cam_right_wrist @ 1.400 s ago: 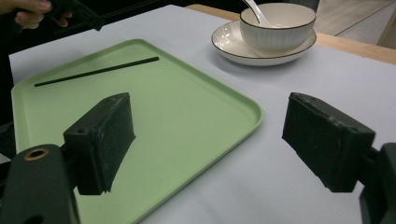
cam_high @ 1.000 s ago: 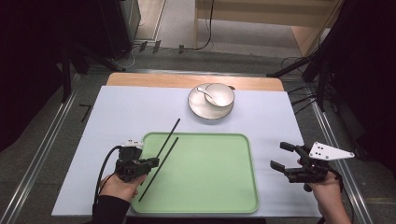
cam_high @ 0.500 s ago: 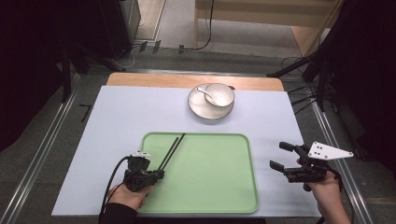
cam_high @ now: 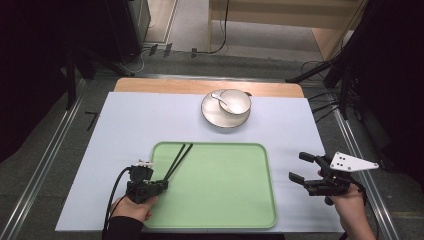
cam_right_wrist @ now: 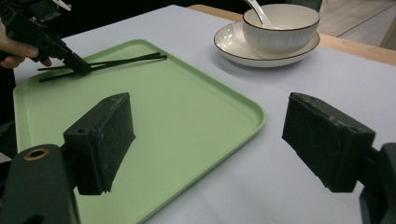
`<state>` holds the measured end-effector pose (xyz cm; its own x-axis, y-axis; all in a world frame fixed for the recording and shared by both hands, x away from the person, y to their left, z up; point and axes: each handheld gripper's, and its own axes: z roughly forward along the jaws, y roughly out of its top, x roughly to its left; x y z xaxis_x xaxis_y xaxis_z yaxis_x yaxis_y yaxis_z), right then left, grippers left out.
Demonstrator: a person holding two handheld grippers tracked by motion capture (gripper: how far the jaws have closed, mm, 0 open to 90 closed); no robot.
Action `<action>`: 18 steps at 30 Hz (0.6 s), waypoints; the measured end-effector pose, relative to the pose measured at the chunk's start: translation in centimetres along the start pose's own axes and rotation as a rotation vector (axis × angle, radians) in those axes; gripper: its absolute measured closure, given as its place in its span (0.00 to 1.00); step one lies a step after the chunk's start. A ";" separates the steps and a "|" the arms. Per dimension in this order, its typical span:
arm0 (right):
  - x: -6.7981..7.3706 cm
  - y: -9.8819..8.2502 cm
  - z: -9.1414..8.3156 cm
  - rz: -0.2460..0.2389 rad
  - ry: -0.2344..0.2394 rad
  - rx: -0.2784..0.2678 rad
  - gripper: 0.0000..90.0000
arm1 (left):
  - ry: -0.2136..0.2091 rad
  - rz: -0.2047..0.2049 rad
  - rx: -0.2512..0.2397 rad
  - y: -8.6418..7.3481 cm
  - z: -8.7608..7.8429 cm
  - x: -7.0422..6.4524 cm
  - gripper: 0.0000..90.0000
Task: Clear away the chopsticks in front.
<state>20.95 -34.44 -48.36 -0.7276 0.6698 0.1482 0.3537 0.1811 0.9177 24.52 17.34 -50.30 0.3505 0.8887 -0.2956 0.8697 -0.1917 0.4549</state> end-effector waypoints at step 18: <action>0.1 0.0 0.1 -0.003 0.005 0.009 0.19 | -0.044 0.052 -0.008 0.7 -0.3 -0.1 0.70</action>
<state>20.92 -34.33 -48.41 -0.7317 0.6656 0.1472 0.3564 0.1895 0.9149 25.02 17.26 -49.67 0.4102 0.8583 -0.3085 0.8474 -0.2335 0.4769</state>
